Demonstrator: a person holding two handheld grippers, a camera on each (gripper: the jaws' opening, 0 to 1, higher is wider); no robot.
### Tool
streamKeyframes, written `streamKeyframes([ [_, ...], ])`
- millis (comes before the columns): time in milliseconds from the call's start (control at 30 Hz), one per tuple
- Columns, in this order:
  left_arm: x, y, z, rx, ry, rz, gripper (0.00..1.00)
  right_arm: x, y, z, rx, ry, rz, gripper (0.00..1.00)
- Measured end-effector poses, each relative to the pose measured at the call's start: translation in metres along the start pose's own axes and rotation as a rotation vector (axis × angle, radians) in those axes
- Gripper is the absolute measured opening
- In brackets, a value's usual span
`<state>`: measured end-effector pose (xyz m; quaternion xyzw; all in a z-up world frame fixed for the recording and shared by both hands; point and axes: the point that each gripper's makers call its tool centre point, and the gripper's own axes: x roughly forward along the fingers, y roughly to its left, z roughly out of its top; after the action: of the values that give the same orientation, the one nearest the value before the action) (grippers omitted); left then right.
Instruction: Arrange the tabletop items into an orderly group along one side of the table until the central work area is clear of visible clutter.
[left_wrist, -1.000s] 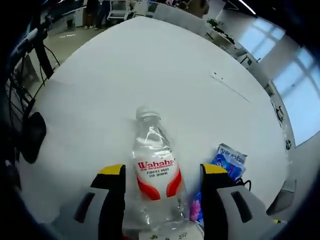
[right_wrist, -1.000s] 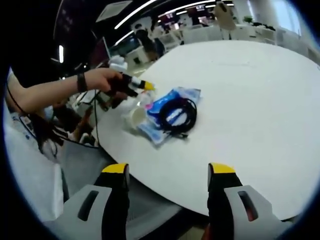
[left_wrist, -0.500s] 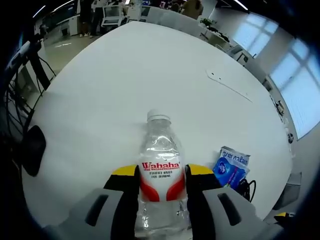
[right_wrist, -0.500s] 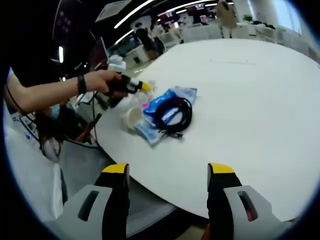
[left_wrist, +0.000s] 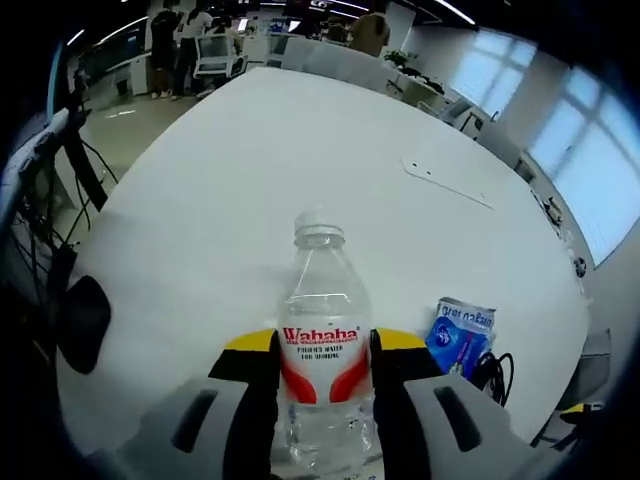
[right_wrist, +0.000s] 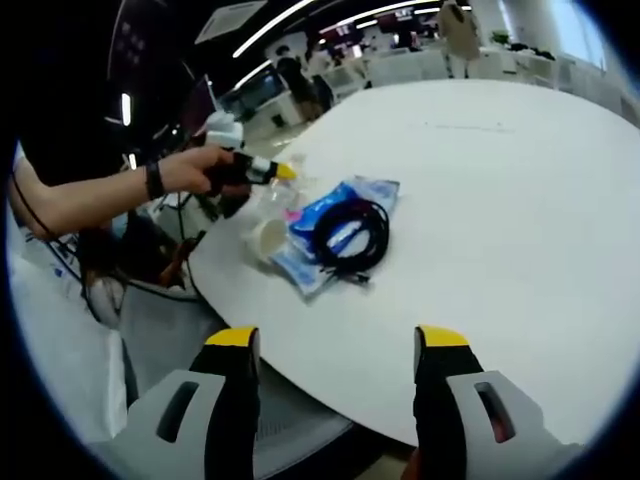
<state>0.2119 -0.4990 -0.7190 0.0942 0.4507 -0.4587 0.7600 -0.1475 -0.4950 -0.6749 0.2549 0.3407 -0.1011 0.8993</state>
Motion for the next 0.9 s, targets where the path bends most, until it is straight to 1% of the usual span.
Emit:
streamKeyframes([
  [267,-0.01,0.006,0.0,0.006,-0.035,-0.004,0.34,0.001,0.002,0.001,0.0,-0.004,0.003,0.6],
  [600,-0.018,0.007,0.002,0.03,-0.066,-0.004,0.34,0.0,0.003,0.001,0.002,-0.013,0.002,0.6],
  [800,-0.028,0.004,0.001,0.063,-0.086,0.002,0.34,-0.001,0.005,0.001,0.004,-0.02,0.003,0.59],
  [900,-0.031,0.005,0.001,0.063,-0.093,0.0,0.34,-0.001,0.006,0.001,0.002,-0.018,0.004,0.59],
])
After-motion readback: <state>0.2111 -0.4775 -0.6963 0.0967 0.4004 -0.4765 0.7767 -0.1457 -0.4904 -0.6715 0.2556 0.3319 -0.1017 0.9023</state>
